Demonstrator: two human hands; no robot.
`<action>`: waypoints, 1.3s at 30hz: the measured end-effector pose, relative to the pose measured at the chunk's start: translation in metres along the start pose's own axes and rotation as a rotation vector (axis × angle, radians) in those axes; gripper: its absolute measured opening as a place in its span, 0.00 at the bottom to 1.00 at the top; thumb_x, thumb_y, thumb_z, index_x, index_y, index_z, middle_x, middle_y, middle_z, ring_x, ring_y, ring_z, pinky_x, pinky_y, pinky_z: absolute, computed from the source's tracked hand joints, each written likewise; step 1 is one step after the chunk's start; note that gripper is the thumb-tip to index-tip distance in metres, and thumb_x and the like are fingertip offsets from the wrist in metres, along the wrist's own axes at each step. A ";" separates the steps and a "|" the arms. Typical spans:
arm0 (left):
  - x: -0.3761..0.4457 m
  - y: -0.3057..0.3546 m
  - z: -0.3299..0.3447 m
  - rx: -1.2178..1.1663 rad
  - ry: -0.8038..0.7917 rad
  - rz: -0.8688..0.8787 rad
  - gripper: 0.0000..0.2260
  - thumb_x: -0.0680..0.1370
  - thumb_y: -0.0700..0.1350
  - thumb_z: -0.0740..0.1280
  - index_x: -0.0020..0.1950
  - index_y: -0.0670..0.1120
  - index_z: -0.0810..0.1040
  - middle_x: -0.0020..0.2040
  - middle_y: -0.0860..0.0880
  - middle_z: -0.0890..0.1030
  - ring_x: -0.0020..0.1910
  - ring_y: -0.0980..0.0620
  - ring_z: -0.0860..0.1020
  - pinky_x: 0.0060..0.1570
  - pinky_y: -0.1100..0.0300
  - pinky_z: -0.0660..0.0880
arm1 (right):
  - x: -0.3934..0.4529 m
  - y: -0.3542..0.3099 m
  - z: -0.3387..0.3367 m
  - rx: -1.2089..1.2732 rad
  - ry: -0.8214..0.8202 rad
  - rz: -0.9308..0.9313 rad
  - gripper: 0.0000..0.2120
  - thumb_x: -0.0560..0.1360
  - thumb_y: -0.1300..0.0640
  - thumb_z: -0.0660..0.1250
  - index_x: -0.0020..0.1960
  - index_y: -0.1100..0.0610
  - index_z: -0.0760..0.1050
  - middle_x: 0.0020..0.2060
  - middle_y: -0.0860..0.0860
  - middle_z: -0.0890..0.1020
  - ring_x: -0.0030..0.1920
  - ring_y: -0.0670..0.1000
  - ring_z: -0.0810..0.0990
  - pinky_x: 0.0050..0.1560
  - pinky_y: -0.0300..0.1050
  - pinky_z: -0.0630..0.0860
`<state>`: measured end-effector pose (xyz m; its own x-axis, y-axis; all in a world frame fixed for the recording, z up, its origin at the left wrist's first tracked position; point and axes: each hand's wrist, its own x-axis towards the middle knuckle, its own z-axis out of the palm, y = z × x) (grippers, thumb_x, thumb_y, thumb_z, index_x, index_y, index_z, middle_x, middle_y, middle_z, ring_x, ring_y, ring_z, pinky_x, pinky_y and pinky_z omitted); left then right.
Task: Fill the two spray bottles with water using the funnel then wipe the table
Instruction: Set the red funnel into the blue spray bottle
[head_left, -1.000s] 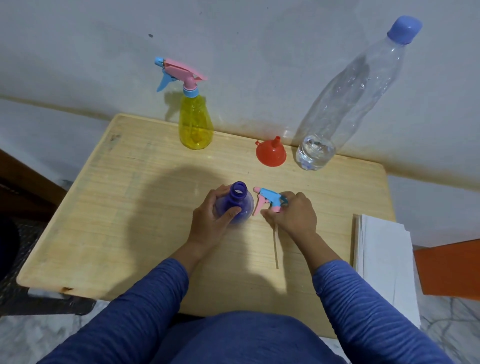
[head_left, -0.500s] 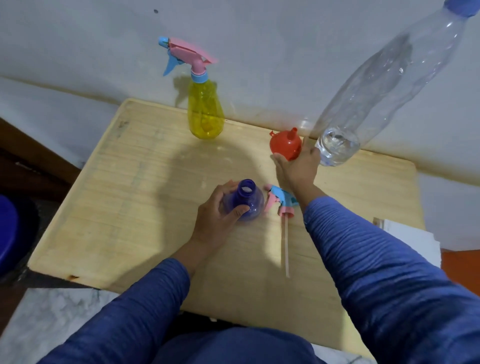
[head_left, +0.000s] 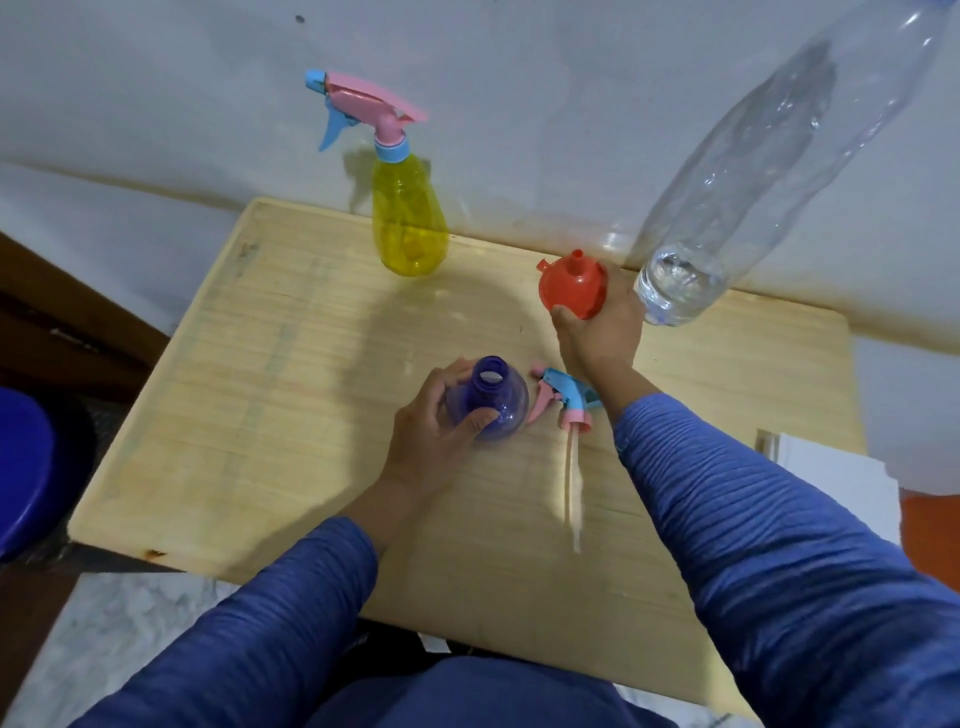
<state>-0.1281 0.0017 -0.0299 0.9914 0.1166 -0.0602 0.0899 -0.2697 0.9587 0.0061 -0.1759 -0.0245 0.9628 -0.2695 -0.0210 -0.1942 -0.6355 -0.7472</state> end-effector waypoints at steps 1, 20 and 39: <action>0.000 -0.001 0.000 -0.001 0.000 0.003 0.18 0.67 0.53 0.75 0.53 0.62 0.72 0.64 0.55 0.74 0.66 0.57 0.72 0.64 0.56 0.72 | -0.001 -0.001 -0.005 0.057 -0.016 0.004 0.34 0.64 0.53 0.74 0.67 0.49 0.65 0.60 0.54 0.73 0.58 0.54 0.73 0.58 0.49 0.73; -0.004 0.002 0.000 -0.073 -0.024 0.016 0.17 0.66 0.58 0.73 0.51 0.64 0.72 0.58 0.63 0.76 0.59 0.59 0.75 0.56 0.65 0.71 | -0.078 -0.049 -0.097 0.439 -0.098 -0.232 0.22 0.74 0.59 0.69 0.66 0.46 0.72 0.42 0.46 0.78 0.41 0.39 0.74 0.48 0.30 0.71; -0.004 0.004 -0.003 0.023 -0.041 0.051 0.18 0.72 0.51 0.72 0.60 0.48 0.73 0.58 0.60 0.73 0.54 0.61 0.73 0.47 0.81 0.66 | -0.100 -0.072 -0.089 0.075 -0.275 -0.820 0.17 0.72 0.58 0.69 0.61 0.49 0.76 0.41 0.34 0.78 0.44 0.49 0.72 0.51 0.34 0.69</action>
<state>-0.1324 0.0030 -0.0253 0.9977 0.0631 -0.0236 0.0412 -0.2959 0.9543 -0.0928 -0.1678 0.0904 0.8063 0.4438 0.3911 0.5849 -0.5003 -0.6384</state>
